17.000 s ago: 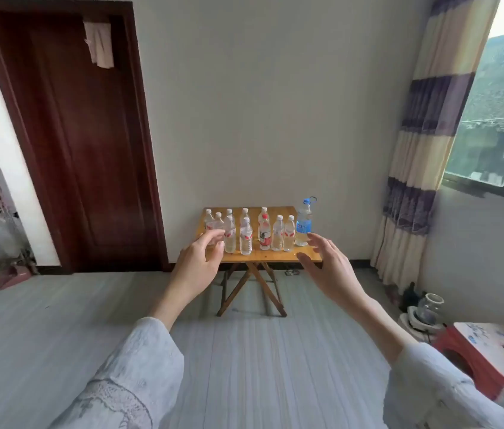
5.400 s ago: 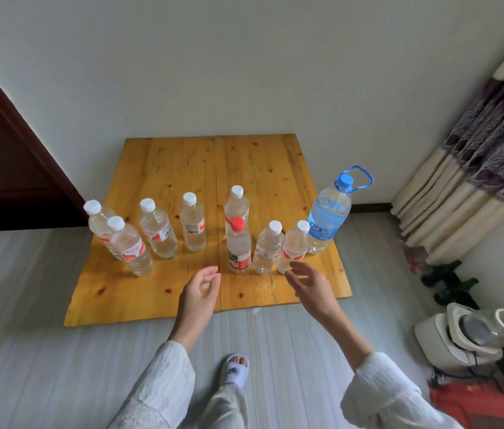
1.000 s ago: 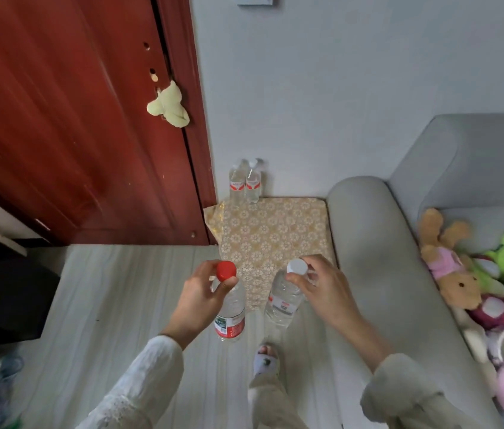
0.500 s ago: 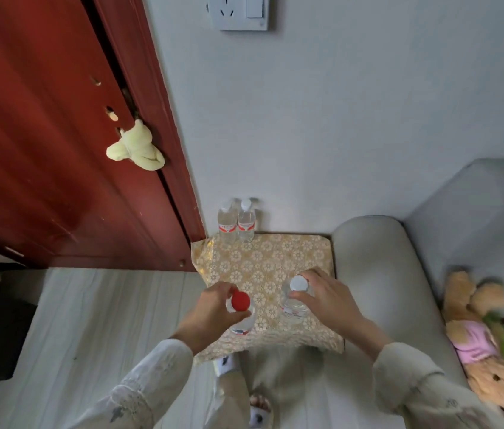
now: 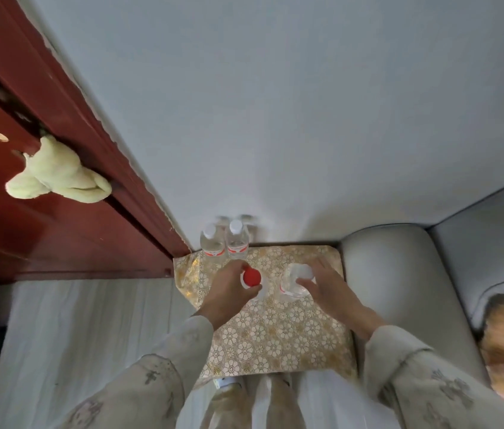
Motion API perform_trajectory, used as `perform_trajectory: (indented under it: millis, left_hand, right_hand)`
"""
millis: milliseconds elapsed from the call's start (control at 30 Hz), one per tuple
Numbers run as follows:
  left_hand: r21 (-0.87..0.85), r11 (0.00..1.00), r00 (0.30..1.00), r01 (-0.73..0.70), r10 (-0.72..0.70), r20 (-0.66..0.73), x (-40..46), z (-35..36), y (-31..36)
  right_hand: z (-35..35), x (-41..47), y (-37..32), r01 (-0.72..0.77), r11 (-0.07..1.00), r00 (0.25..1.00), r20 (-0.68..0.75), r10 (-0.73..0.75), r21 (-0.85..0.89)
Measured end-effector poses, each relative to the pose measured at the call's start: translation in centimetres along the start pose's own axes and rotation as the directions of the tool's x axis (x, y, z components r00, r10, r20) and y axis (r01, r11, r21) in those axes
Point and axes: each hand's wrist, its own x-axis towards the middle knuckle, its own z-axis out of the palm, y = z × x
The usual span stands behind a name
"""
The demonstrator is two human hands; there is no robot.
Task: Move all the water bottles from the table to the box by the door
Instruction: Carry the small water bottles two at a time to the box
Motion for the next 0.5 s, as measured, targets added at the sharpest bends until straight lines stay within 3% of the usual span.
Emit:
perform_trajectory:
  millis: [100,233,500]
  left_hand:
    - [-0.011,1.0,1.0,0.024,-0.025,-0.013,3.7,0.9,0.4]
    - [0.013,0.999,0.997,0.047,-0.046,-0.057,7.7,2.0,1.0]
    - [0.188,0.981,0.995,0.057,-0.04,-0.092,12.9,3.4,1.9]
  right_hand:
    - [-0.3,3.7,1.0,-0.017,0.999,1.0,0.011,0.017,0.03]
    - [-0.6,8.1,1.7,0.078,0.997,0.997,0.018,-0.078,0.008]
    - [0.2,13.3,3.3,0.212,0.977,0.977,0.02,-0.212,0.013]
